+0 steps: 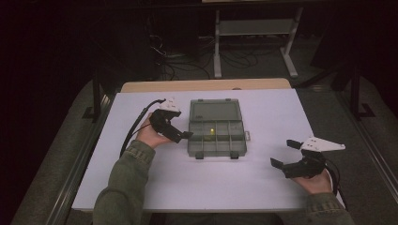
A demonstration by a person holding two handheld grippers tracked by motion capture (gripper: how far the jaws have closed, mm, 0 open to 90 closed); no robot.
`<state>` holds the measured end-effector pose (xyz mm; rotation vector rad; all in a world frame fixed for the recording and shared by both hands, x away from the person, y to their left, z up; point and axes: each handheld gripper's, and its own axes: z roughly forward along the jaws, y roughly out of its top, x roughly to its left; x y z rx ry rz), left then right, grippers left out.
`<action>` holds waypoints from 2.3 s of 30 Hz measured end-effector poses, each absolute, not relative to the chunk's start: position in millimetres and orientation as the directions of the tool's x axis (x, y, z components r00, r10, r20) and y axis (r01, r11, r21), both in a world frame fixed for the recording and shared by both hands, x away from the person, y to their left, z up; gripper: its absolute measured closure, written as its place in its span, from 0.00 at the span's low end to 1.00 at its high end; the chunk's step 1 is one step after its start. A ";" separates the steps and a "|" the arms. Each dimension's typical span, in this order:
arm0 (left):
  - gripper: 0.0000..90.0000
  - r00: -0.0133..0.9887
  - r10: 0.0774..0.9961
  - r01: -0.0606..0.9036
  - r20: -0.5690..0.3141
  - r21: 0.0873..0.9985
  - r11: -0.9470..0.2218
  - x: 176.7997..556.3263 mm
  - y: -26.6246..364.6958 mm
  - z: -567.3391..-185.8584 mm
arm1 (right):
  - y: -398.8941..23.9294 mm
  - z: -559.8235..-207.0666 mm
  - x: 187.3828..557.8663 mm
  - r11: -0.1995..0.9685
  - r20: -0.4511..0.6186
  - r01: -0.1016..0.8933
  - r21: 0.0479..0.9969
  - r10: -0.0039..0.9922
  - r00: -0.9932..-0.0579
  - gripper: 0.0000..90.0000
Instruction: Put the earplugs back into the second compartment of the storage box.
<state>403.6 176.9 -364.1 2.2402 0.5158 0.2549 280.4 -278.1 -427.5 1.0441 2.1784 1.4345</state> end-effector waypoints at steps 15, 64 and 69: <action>0.00 0.874 0.485 0.294 0.000 0.795 -0.530 385.1 216.3 -371.1 | -277.2 -428.4 281.0 0.230 0.113 0.397 0.889 0.728 -0.676 0.00; 0.00 0.768 0.640 0.239 -0.019 0.936 -0.260 305.6 320.4 -392.6 | -272.9 -430.5 281.9 0.235 0.118 0.406 0.883 0.727 -0.676 0.00; 0.00 0.753 0.657 0.241 -0.031 0.942 -0.232 299.7 330.4 -397.4 | -273.2 -430.2 281.7 0.235 0.118 0.407 0.883 0.727 -0.676 0.00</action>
